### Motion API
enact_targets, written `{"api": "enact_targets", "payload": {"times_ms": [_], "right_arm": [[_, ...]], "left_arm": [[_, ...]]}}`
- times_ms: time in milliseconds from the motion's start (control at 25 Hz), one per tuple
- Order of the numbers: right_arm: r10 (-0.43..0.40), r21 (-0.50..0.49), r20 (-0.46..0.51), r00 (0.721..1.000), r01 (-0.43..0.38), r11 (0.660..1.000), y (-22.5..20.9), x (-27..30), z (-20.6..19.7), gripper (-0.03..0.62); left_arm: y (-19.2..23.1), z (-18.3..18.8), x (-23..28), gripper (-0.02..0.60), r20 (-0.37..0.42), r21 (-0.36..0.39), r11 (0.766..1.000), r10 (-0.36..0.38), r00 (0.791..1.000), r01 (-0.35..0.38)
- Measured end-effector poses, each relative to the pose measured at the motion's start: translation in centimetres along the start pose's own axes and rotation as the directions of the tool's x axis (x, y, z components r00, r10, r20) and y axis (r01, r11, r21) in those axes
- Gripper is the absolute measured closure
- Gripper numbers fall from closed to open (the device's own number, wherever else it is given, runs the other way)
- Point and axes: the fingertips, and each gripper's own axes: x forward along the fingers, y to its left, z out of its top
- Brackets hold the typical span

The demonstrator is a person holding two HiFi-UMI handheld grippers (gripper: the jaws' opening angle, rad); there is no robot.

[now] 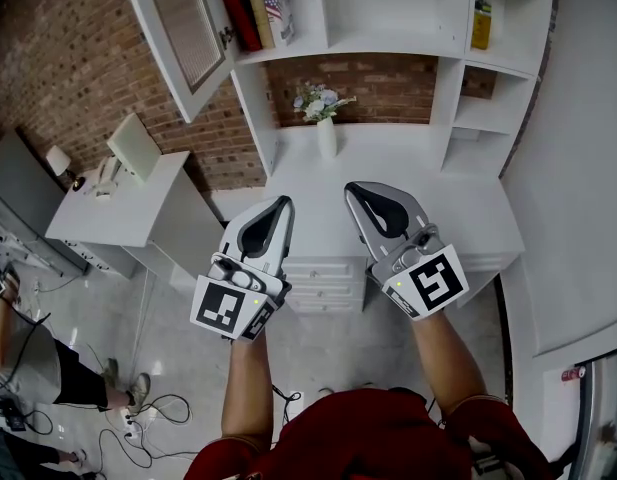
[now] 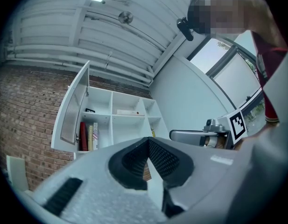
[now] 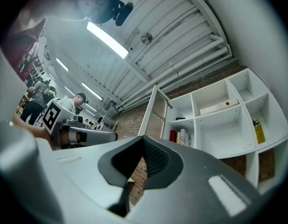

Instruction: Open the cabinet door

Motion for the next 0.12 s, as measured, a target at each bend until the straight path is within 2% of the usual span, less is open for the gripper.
{"api": "enact_targets", "payload": {"times_ms": [120], "right_arm": [[0.002, -0.003, -0.001, 1.000, -0.002, 1.000, -0.07, -0.59, -0.50, 0.582]], "left_arm": [[-0.44, -0.92, -0.18, 0.577, -0.011, 0.002, 1.000, 0.005, 1.000, -0.005]]}}
